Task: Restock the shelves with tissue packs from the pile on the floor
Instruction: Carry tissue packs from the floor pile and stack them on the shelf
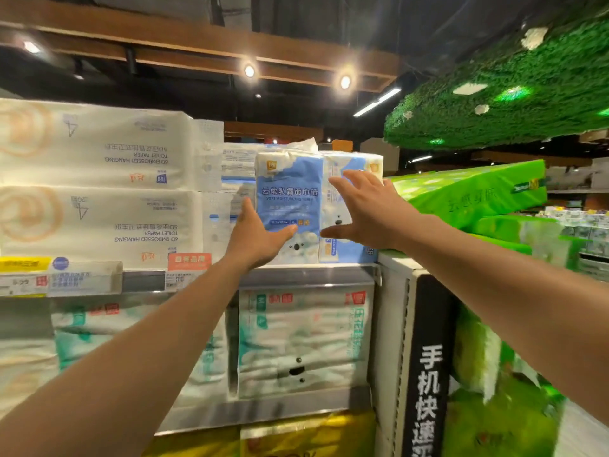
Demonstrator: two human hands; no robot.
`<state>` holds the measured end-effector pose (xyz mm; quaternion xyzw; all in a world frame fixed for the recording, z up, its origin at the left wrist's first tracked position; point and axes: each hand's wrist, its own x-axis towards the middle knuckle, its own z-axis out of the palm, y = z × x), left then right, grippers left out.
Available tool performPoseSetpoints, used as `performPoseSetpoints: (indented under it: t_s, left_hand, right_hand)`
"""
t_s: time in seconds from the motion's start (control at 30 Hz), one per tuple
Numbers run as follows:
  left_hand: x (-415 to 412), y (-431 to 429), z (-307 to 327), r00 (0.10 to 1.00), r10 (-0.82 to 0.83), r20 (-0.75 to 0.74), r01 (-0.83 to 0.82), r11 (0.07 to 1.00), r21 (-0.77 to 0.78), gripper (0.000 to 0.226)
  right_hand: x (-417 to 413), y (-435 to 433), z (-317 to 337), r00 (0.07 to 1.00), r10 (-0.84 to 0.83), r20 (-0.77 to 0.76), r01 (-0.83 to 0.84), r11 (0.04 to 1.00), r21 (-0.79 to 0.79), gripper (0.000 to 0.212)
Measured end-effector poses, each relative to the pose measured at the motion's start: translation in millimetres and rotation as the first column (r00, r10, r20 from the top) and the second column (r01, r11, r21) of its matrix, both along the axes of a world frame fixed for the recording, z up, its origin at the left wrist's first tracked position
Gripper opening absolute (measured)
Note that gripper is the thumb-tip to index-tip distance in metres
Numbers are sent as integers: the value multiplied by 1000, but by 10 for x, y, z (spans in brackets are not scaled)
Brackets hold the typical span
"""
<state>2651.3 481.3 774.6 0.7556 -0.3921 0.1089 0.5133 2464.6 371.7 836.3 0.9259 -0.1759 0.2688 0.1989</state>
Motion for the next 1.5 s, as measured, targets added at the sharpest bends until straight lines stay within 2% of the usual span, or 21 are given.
performPoseSetpoints:
  t_s: [0.07, 0.13, 0.3, 0.47, 0.6, 0.7, 0.83, 0.97, 1.0, 1.1, 1.2, 1.33, 1.43, 1.5]
  left_hand:
    - [-267, 172, -88, 996, -36, 88, 32, 998, 46, 107]
    - [-558, 329, -179, 981, -98, 167, 71, 984, 161, 103]
    - [-1228, 551, -321, 907, -281, 313, 142, 904, 402, 97]
    - [-1866, 598, -447, 779, -440, 447, 201, 850, 487, 92]
    - [-2430, 591, -715, 634, -554, 540, 199, 791, 578, 112]
    - [-2941, 594, -1054, 546, -659, 517, 193, 700, 688, 109]
    - [-3660, 346, -1490, 425, -784, 451, 209, 570, 794, 101]
    - [-4635, -46, -1933, 274, -884, 378, 277, 449, 850, 92]
    - [-4902, -160, -2051, 223, -904, 364, 288, 418, 862, 92]
    - [-5811, -544, -2331, 67, -940, 333, 346, 335, 876, 92]
    - [-6768, -827, -2497, -70, -943, 327, 444, 264, 856, 95]
    - [-7939, -1247, -2612, -153, -942, 299, 531, 177, 829, 111]
    - [-8747, -1554, -2713, -172, -955, 241, 561, 106, 821, 115]
    - [-9271, -1737, -2767, -219, -953, 208, 560, 52, 827, 115]
  right_hand:
    - [-213, 110, -101, 1000, -2, -18, 2, 1000, -11, 99]
    - [-439, 207, -203, 999, -26, -45, 25, 1000, -13, 99]
    - [-1137, 423, -483, 987, -123, -107, 128, 991, 41, 98]
    - [-1934, 641, -886, 961, -239, -138, 258, 956, 143, 94]
    - [-2696, 843, -1355, 927, -344, -148, 374, 877, 303, 93]
    - [-3397, 942, -1856, 862, -456, -221, 506, 772, 384, 112]
    - [-4376, 1089, -2488, 721, -622, -304, 686, 583, 435, 100]
    - [-5391, 1211, -2940, 608, -742, -284, 759, 437, 483, 126]
    - [-5649, 1245, -3042, 574, -768, -284, 770, 390, 505, 122]
    - [-6488, 1305, -3253, 455, -834, -312, 795, 222, 565, 90]
    - [-7339, 1302, -3331, 343, -884, -317, 803, 101, 587, 89]
    - [-8359, 1244, -3316, 260, -917, -303, 781, 14, 625, 105]
    - [-9095, 1131, -3298, 189, -925, -330, 756, -78, 650, 105]
    - [-9546, 1056, -3307, 134, -919, -372, 751, -151, 643, 102]
